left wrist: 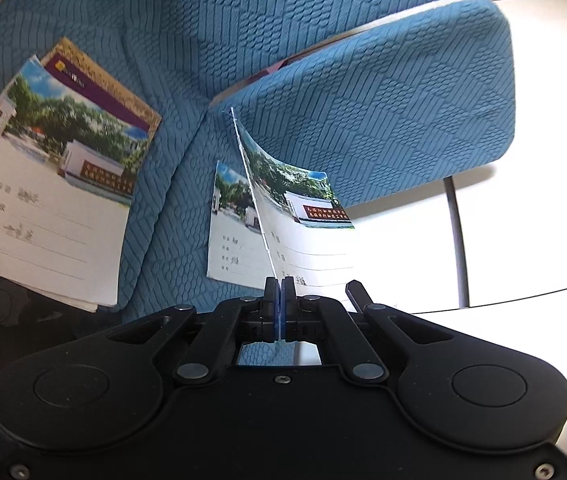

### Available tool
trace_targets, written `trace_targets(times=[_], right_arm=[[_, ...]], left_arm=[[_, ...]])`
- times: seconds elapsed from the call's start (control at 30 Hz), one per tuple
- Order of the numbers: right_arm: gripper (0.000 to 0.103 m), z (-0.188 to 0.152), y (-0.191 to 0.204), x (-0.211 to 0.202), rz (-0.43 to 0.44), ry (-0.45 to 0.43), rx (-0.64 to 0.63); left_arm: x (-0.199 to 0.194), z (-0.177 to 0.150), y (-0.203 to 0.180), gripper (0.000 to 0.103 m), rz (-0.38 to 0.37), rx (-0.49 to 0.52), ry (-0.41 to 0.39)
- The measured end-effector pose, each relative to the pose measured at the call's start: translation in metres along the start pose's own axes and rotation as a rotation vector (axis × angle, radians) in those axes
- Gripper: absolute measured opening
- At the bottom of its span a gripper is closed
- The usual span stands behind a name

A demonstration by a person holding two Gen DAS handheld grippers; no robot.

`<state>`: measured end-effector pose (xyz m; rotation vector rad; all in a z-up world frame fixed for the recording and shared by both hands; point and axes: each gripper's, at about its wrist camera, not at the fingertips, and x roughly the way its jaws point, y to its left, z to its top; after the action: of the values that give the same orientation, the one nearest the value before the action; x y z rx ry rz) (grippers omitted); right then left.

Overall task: Organize objects
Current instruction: 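Lift and carry the brochures with both tools toward the book stack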

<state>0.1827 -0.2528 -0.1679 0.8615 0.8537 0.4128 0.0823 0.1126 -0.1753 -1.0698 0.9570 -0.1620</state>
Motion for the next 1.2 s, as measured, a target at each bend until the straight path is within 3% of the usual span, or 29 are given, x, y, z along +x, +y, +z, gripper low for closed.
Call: trace_targets(times=[0.3,0.6,1.2], right_arm=[[0.004,-0.018,0.051,0.003,0.038,0.014,-0.059],[0.004,-0.048,0.071,0.034,0.047,0.073,-0.096],[0.005,-0.104,0.053,0.103,0.006,0.176,-0.218]], left_arm=[[-0.056,0.025,0.01,0.0,-0.046,0.003,-0.072],[-0.091,0.039,0.048,0.0,-0.031,-0.039,-0.119],[-0.083,0.056,0.121,0.0,0.105,-0.069,-0.17]])
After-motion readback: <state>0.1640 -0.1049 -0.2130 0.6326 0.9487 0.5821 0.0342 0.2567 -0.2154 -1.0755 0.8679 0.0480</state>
